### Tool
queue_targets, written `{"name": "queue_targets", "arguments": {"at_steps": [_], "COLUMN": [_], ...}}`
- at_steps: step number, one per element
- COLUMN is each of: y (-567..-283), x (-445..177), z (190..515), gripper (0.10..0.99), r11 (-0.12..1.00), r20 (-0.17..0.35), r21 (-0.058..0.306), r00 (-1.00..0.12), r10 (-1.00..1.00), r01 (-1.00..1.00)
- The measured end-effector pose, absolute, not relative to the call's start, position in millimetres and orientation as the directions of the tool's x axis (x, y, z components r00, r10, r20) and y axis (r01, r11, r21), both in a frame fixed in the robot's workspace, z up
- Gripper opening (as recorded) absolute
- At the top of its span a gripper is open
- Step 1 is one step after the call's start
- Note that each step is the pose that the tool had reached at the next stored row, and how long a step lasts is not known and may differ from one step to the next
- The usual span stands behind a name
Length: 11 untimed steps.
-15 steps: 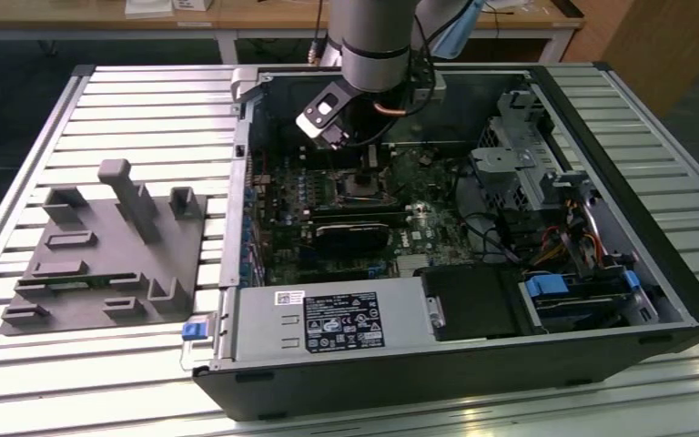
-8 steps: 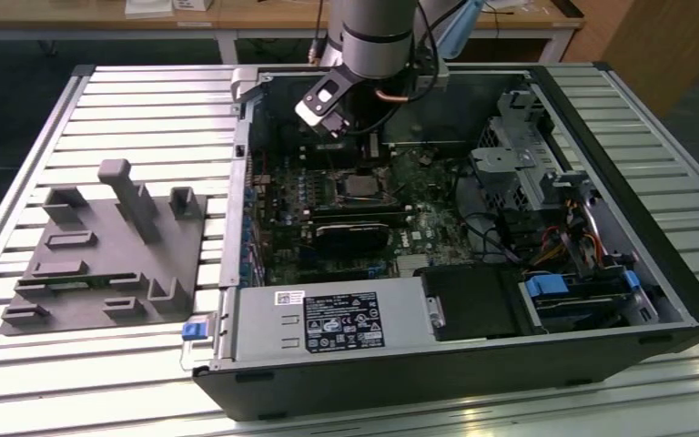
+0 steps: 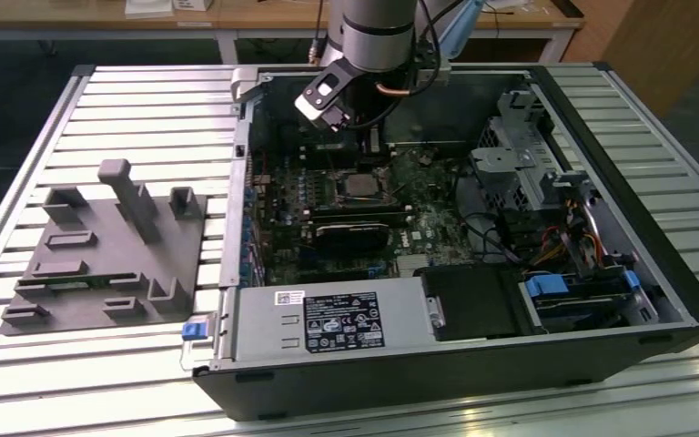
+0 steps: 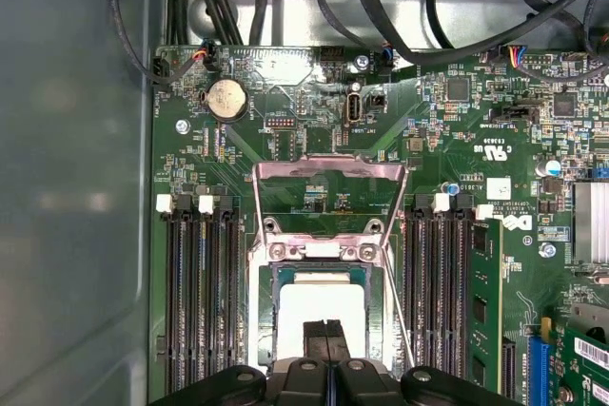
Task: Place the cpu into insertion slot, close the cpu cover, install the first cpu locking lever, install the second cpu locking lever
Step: 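Close the cpu cover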
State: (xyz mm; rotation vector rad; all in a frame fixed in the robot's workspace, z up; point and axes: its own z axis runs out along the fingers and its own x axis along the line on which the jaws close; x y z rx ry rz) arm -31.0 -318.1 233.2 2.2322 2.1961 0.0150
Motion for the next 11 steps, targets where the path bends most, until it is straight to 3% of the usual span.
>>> {"name": "queue_targets", "arguments": {"at_steps": [11], "y": [-318.2], "x": [-31.0], "z": [236.2], "gripper": [0.106], "r11": [-0.016], "r20": [0.0], "r21": [0.014], "r00": [0.016], "r10": [1.0], "r01": [1.0]}}
